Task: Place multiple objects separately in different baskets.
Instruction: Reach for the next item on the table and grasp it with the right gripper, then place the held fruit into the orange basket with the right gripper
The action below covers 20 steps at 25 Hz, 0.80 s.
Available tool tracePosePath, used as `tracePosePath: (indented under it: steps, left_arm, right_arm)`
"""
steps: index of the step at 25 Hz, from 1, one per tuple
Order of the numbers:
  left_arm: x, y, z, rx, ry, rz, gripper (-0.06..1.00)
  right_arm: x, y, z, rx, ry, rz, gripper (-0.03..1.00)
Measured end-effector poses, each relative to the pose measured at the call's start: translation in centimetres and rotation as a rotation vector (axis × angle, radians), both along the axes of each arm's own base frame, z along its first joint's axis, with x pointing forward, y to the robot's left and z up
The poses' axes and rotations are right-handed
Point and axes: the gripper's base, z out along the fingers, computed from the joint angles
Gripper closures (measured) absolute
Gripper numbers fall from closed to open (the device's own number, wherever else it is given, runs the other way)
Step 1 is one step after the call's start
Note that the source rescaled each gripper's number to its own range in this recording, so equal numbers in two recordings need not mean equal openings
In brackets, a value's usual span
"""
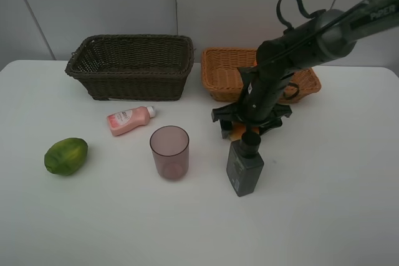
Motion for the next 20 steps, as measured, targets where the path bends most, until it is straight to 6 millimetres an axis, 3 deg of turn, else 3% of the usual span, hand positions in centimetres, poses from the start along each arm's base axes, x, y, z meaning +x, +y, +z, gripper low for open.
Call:
tracePosePath:
  steps: [2, 20]
  left_arm:
    - [0.0, 0.0, 0.0, 0.0, 0.0, 0.0, -0.04]
    - [0.0, 0.0, 0.0, 0.0, 0.0, 0.0, -0.04]
  right_arm:
    - [0.0, 0.0, 0.0, 0.0, 0.0, 0.001, 0.56]
    - [-0.01, 0.0, 0.0, 0.001, 0.001, -0.001, 0.56]
